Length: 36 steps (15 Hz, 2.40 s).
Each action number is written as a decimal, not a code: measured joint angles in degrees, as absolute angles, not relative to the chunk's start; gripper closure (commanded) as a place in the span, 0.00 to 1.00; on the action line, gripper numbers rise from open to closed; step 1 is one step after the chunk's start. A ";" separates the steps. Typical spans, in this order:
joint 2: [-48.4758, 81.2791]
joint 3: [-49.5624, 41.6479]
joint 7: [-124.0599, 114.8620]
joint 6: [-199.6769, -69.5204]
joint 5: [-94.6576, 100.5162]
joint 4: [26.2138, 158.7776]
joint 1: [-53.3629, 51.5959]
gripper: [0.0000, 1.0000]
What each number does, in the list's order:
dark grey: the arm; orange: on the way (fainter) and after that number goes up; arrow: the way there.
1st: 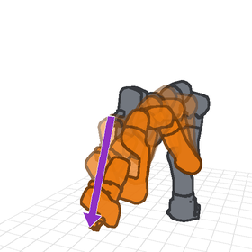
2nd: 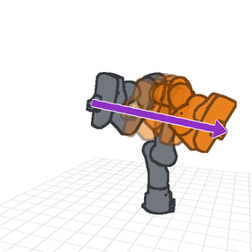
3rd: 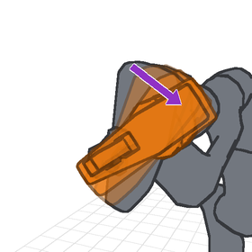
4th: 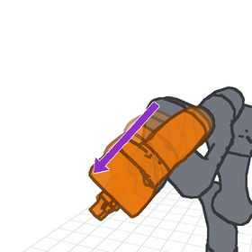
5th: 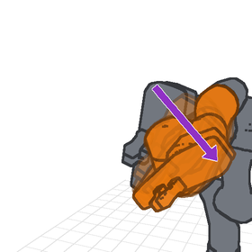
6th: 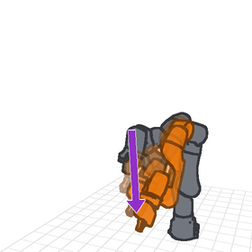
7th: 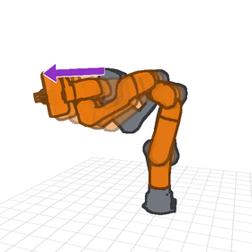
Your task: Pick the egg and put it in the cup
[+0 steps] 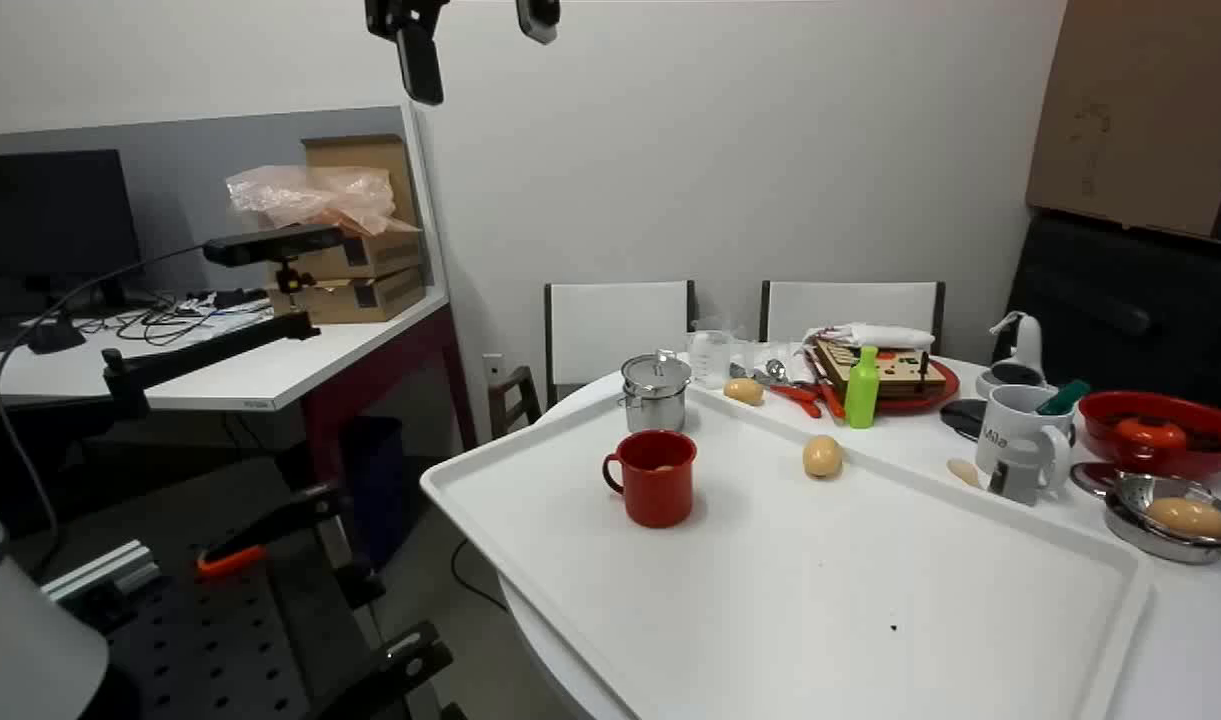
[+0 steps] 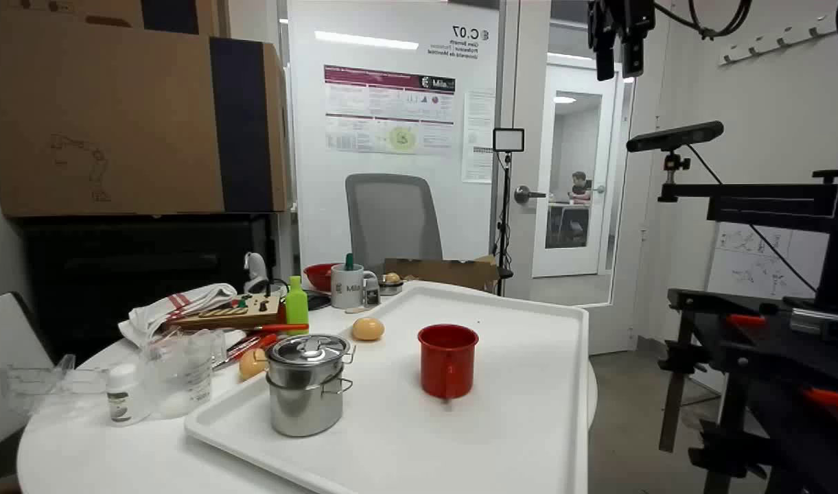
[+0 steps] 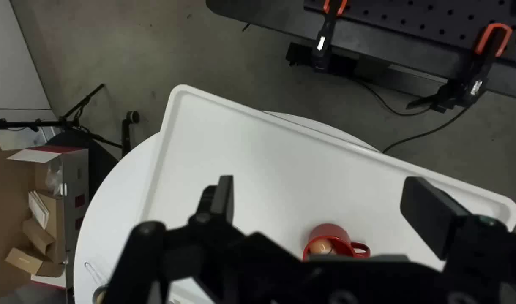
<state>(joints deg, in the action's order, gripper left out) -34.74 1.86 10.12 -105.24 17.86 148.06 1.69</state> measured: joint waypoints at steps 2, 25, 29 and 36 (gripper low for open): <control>-34.74 1.86 10.12 -105.24 17.86 148.06 1.69 0.00; -2.21 -3.19 16.15 -130.68 12.83 126.85 1.96 0.00; -0.38 -3.53 16.98 -130.73 12.29 125.34 2.54 0.00; 1.57 -3.50 13.80 -138.00 12.84 125.61 2.84 0.00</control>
